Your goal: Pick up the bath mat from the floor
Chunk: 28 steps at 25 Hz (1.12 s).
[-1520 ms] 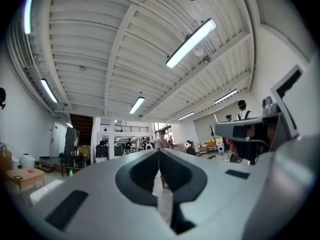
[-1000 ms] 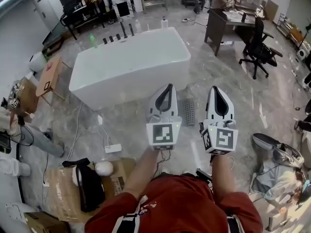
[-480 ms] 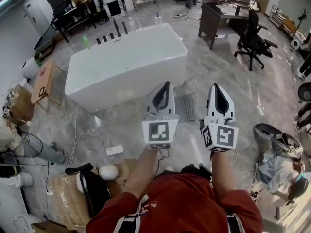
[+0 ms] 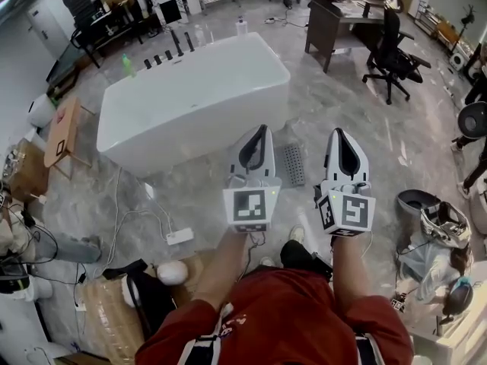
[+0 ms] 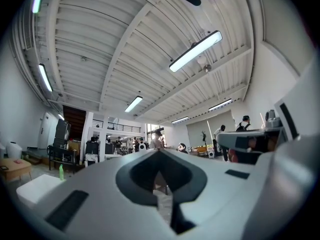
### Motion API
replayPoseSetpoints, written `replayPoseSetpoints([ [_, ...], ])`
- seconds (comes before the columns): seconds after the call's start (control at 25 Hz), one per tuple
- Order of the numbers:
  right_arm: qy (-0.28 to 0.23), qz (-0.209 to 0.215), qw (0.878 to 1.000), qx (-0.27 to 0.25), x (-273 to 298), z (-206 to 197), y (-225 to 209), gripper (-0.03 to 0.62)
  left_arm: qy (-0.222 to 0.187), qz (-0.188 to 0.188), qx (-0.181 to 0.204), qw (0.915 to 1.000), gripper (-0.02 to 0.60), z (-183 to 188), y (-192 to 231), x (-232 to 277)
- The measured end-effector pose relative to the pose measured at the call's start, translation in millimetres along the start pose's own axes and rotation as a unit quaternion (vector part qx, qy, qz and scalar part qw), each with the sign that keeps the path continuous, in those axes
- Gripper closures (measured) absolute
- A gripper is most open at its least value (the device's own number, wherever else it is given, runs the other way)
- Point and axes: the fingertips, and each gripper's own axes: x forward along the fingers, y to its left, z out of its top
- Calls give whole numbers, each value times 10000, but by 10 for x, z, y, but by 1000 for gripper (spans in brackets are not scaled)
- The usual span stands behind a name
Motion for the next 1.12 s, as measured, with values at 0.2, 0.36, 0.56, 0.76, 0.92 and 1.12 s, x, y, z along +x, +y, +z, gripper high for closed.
replayPoseSetpoints([
  [0.2, 58, -59, 9999, 70, 111, -87, -138, 583, 5, 9, 5, 10000, 566, -48, -2, 161],
  [0.36, 52, -62, 9999, 63, 221, -155, -250, 583, -6, -28, -19, 10000, 566, -88, -42, 332],
  [0.56, 40, -38, 10000, 16, 408, -206, -389, 583, -14, -110, 5, 9999, 566, -120, -115, 588],
  [0.76, 92, -115, 9999, 30, 634, -336, -629, 583, 66, -148, -21, 9999, 566, -230, -178, 919],
  [0.92, 138, -224, 9996, 48, 835, -440, -907, 583, 108, -205, 25, 9997, 566, -276, -282, 1257],
  [1.12, 103, -323, 9994, 99, 1076, -509, -1238, 583, 49, -206, 49, 9998, 566, -296, -379, 1662],
])
